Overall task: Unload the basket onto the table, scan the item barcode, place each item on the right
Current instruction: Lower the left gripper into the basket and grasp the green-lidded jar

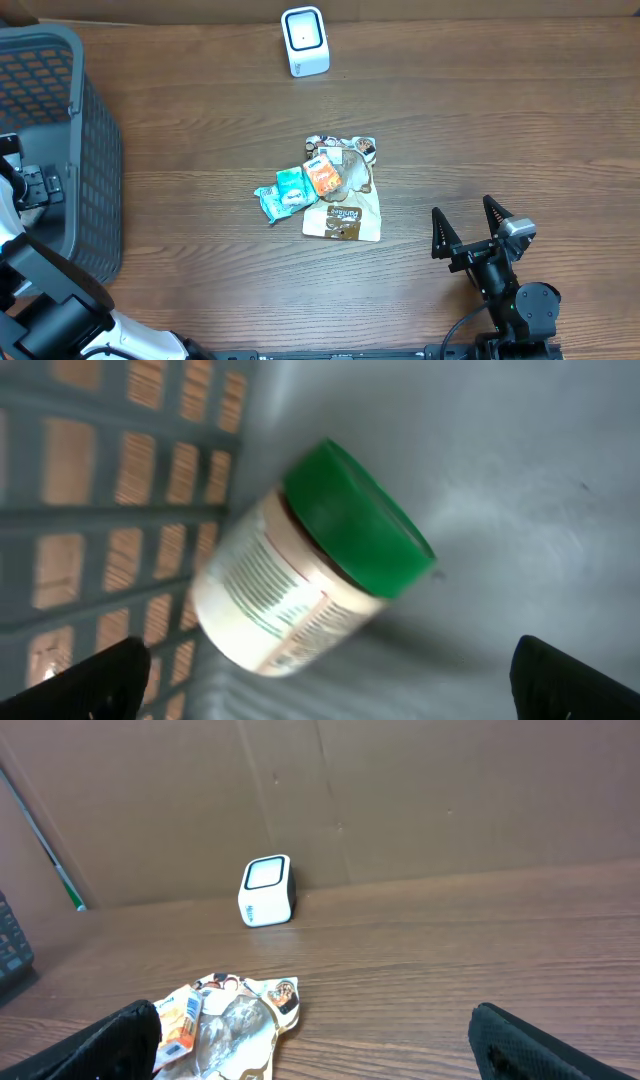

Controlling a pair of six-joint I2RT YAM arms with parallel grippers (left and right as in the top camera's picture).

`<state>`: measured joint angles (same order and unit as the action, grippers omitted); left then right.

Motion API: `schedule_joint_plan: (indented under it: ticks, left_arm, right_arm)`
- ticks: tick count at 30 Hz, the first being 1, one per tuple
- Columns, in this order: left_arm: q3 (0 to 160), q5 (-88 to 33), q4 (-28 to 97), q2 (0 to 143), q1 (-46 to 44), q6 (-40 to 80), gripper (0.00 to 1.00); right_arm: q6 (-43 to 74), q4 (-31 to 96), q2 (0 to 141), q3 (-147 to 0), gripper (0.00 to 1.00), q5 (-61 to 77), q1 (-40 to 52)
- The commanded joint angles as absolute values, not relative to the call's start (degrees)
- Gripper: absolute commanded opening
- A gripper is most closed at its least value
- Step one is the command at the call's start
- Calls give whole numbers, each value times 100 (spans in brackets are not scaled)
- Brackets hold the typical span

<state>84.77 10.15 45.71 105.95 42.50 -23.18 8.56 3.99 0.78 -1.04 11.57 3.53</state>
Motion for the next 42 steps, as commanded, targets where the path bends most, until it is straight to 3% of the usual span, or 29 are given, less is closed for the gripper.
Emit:
schedule_joint_plan:
  ticks: [1, 8, 20, 27, 42]
  left_arm:
    - [8488, 1216, 4351, 10750, 4283, -2536, 100]
    - [8488, 777, 4191, 11000, 4283, -3295, 100]
    - [8488, 731, 4058, 11314, 4281, -3339, 100]
    - [8482, 246, 4219, 11314, 4283, -3286, 76]
    - [7795, 248, 4036, 11314, 4283, -2950, 65]
  right_arm:
    - [836, 368, 19, -47, 100, 1103, 373]
    - [836, 368, 19, -47, 100, 1103, 373]
    - [836, 368, 19, -47, 100, 1103, 373]
    - [836, 368, 19, -47, 100, 1103, 373]
    - [836, 368, 19, -47, 100, 1103, 373]
